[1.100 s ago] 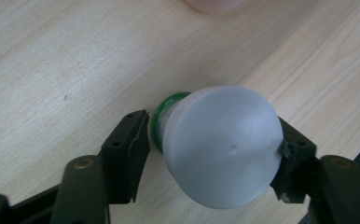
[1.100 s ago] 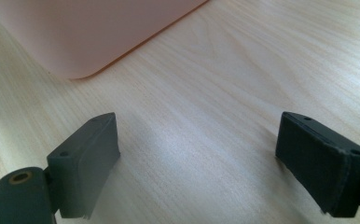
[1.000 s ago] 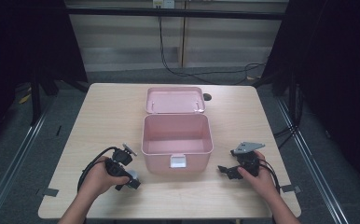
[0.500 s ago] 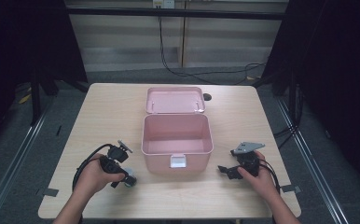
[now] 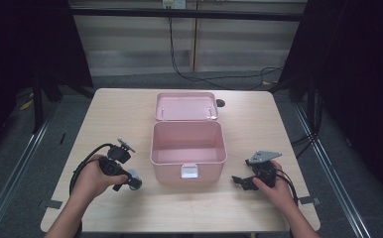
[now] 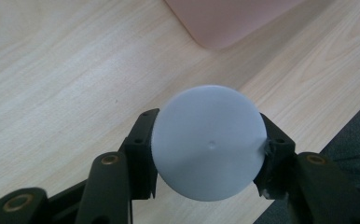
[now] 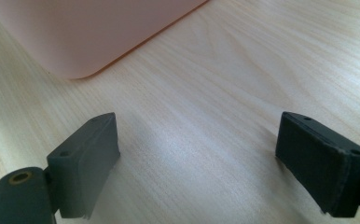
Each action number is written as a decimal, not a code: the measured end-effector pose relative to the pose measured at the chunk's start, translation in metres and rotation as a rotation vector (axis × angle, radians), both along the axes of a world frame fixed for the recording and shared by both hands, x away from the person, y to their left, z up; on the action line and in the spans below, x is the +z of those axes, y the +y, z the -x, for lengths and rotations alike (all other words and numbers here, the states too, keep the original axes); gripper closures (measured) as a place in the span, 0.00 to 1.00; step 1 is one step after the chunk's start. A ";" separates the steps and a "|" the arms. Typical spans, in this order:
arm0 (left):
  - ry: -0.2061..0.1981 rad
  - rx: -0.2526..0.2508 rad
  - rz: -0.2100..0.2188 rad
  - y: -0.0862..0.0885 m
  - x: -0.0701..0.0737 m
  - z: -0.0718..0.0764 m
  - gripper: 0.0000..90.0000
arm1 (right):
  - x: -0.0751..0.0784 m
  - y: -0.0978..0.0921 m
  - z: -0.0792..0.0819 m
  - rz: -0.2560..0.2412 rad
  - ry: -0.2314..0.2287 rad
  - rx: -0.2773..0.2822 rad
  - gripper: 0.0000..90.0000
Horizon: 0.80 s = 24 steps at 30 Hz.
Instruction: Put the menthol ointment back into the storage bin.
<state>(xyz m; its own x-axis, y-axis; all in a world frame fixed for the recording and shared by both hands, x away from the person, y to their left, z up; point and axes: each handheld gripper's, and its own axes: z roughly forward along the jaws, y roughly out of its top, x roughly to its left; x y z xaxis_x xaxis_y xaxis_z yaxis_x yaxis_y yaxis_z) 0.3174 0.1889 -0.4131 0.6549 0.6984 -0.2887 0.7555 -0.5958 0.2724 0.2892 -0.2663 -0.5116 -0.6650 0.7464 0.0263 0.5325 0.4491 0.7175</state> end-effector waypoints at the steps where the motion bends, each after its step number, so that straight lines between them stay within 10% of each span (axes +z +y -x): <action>1: -0.010 0.009 0.008 0.000 0.001 0.000 0.56 | 0.000 0.000 0.000 0.000 0.000 0.000 0.14; 24: -0.030 0.015 0.023 0.002 0.045 -0.012 0.56 | 0.000 0.000 0.000 0.000 0.000 0.000 0.14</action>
<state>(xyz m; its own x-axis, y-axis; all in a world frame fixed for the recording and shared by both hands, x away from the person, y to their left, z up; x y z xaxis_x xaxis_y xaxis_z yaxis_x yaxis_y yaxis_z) 0.3296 0.1905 -0.3685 0.6534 0.7012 -0.2852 0.7552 -0.5781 0.3089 0.2892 -0.2663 -0.5116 -0.6650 0.7464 0.0262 0.5324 0.4493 0.7174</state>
